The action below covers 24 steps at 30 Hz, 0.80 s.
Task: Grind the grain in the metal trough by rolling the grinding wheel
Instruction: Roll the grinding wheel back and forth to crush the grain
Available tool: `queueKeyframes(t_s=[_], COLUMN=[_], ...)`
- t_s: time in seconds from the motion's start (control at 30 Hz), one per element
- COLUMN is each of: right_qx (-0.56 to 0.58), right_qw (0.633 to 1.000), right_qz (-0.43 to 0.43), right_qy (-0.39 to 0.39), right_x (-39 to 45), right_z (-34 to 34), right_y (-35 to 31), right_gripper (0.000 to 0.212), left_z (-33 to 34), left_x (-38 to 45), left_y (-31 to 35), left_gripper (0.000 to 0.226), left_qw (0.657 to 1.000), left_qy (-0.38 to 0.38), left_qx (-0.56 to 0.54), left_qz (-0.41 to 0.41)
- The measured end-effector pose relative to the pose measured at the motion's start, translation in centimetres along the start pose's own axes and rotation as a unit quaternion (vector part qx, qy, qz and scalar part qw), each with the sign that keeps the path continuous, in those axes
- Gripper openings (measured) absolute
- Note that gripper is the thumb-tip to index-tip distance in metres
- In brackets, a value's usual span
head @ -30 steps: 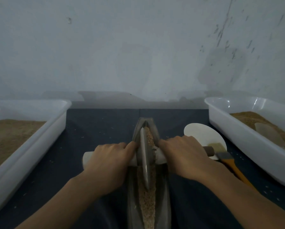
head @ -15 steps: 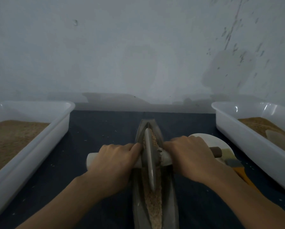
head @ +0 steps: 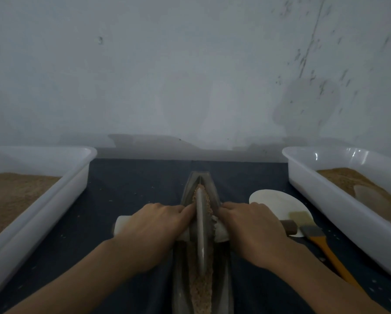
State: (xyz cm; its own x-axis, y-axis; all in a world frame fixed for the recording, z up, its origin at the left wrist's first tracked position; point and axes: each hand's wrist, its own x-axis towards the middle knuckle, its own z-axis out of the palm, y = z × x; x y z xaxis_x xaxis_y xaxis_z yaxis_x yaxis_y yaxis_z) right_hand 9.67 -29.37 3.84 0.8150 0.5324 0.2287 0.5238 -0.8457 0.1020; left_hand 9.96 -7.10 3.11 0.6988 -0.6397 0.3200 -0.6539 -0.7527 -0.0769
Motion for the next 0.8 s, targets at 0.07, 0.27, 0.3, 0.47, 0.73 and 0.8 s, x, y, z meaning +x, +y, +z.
queueKeyframes(t_s=[0.07,0.27,0.3,0.47,0.73,0.8], right_qx=[0.003,-0.018,-0.022,-0.048,-0.003,-0.006], right_qw=[1.000,0.999,0.999,0.996,0.999,0.999], right_qz=[-0.002,0.004,0.002,-0.013,-0.012,-0.013], right_qy=[-0.001,0.032,0.043,0.069,0.037,0.033], right_x=[0.0,0.4,0.7,3.6,7.2,7.3], right_z=[-0.1,-1.9,-2.3,-2.8,1.3,1.7], right_y=[-0.2,0.0,0.1,0.2,0.4,0.6], right_gripper=[0.024,0.022,0.022,0.017,0.014,0.015], left_z=[-0.2,-2.4,-2.7,-2.9,0.7,1.4], left_x=[-0.1,0.3,0.4,1.4,1.8,1.8], left_y=[-0.1,-0.3,-0.6,-3.0,-6.1,-6.2], left_gripper=[0.048,0.061,0.063,0.061,0.053,0.054], left_qw=[1.000,0.996,0.995,0.991,0.998,0.999], left_qy=[0.011,0.061,0.074,0.080,0.028,0.028], left_qx=[0.009,0.057,0.064,0.101,0.046,0.034], left_qz=[-0.002,0.027,0.030,0.014,-0.017,-0.018])
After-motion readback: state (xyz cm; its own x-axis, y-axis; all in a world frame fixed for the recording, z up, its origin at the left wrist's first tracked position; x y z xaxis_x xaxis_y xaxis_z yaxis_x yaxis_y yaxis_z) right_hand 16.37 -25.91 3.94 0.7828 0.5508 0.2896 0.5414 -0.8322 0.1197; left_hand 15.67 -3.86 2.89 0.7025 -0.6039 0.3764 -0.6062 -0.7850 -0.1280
